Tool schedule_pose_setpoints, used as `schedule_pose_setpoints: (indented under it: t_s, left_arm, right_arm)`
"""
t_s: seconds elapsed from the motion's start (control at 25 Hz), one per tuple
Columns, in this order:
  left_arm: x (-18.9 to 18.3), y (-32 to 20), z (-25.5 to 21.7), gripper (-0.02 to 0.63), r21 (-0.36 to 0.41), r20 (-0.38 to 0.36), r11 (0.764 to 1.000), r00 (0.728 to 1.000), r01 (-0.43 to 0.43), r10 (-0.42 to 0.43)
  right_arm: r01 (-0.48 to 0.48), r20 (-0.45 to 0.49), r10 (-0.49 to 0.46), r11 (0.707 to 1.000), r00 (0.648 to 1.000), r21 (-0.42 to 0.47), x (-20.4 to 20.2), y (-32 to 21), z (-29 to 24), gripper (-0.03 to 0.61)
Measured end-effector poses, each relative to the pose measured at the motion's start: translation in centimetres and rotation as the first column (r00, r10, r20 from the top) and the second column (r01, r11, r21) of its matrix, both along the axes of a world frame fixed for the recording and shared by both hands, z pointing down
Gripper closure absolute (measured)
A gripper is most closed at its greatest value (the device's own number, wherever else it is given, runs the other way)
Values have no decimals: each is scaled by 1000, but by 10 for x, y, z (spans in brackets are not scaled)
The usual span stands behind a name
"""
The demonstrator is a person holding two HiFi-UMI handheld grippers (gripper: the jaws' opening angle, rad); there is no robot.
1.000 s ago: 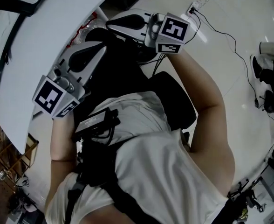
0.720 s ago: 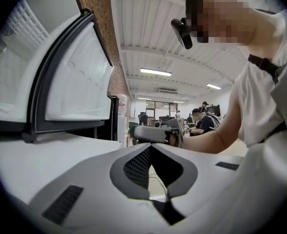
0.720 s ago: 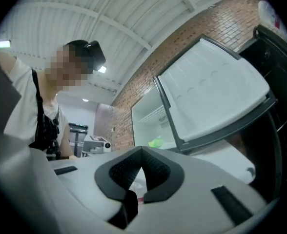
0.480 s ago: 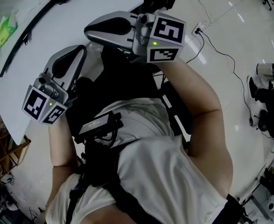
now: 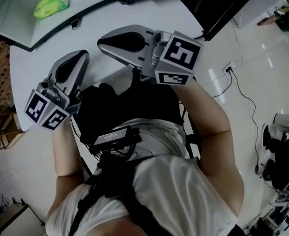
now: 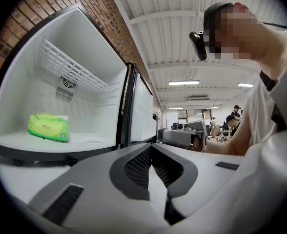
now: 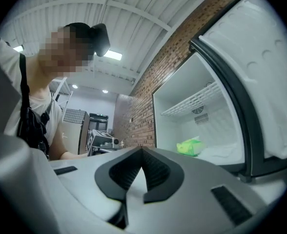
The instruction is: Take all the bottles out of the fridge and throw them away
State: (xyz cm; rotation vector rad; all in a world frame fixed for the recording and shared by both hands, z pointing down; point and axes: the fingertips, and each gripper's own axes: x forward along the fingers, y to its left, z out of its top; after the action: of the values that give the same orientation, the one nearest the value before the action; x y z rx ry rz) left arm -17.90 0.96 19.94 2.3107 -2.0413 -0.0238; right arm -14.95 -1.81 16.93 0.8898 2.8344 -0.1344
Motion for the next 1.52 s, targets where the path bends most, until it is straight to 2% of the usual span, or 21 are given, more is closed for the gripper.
schedule_pose_setpoints:
  t_s: [0.24,0.68,1.16,1.52]
  left_arm:
    - [-23,29,-3,601,5,15,997,997,78,-78]
    - [-59,77,-5,601,16,11,975,975,223,-223]
    - [-66,85,1,601,7,13,967,967,256,-256]
    - [-71,91,7,601,3,-2,957,957,290,-290]
  right_arm:
    - [57,1,-58,996,998,61,-28,24,-7,578]
    - [124,-32,-122,990,992,72,-62,61,-2,578]
    - [137,-88,-128,986,988,97,-81,72,12,578]
    - [132,-84,-124,987,989,93,-82,73,13,578]
